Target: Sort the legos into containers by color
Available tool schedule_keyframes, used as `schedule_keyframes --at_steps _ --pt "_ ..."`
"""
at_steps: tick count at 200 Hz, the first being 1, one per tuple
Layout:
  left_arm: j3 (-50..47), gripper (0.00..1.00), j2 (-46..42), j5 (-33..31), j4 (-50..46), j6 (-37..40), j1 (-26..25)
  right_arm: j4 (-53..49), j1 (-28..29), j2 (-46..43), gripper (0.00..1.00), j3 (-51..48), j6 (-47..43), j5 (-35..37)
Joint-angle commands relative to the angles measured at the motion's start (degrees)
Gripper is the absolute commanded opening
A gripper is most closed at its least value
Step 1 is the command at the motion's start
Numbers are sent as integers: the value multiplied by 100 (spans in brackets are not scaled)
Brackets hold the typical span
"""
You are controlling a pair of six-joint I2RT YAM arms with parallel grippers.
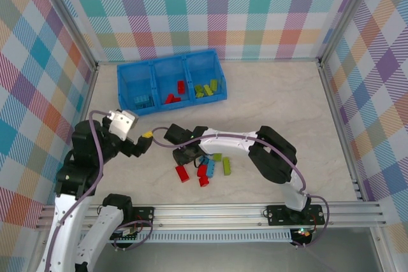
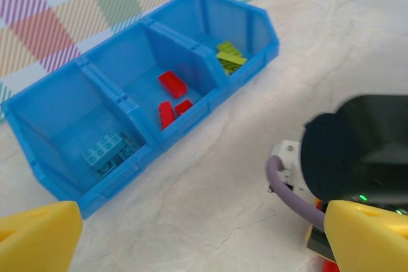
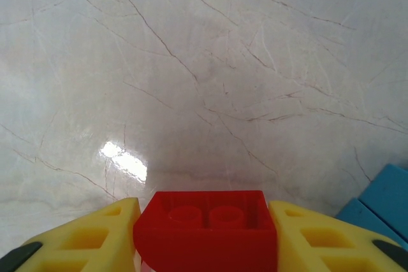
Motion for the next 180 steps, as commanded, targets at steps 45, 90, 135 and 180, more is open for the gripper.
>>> schedule_keyframes --at_steps 45,90,135,180 --pt "-224 100 -265 880 393 318 -14 499 -619 -1204 40 -393 -82 -19" --pt "-338 100 -212 1780 949 37 -23 1582 -1364 -1553 38 -46 -585 153" --pt "-296 100 -204 2041 917 -80 -21 1982 -1574 161 38 2011 -930 265" --pt "-512 100 -264 1589 1489 -1453 -19 1336 -1631 2014 45 4322 -1135 245"
